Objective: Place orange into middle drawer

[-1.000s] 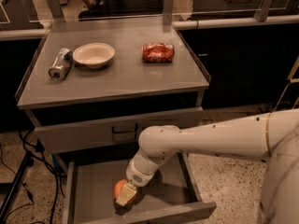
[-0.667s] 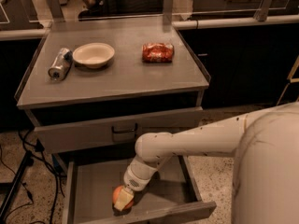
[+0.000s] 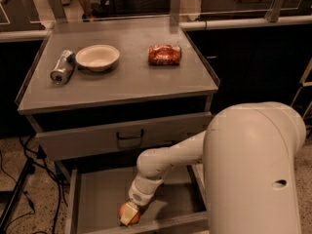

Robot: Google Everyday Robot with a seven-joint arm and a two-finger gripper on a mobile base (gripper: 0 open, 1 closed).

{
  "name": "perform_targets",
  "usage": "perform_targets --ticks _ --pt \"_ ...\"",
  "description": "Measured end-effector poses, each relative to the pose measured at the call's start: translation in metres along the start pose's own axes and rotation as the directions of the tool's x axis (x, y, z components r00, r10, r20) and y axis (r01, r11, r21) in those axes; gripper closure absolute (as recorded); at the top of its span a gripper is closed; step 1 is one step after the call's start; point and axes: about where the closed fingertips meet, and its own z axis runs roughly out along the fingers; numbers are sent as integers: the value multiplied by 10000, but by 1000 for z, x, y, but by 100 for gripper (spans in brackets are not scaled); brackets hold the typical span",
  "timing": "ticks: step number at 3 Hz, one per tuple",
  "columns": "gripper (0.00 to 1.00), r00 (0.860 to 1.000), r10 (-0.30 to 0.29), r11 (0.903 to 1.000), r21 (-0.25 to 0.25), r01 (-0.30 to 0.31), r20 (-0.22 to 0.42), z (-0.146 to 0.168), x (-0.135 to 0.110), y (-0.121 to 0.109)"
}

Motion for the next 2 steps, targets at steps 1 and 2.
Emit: perform_targets --ticks 1,2 --pt "100 9981 602 9979 250 -599 -137 10 9 -22" --pt "100 9952 959 9938 578 -945 -214 11 15 -40"
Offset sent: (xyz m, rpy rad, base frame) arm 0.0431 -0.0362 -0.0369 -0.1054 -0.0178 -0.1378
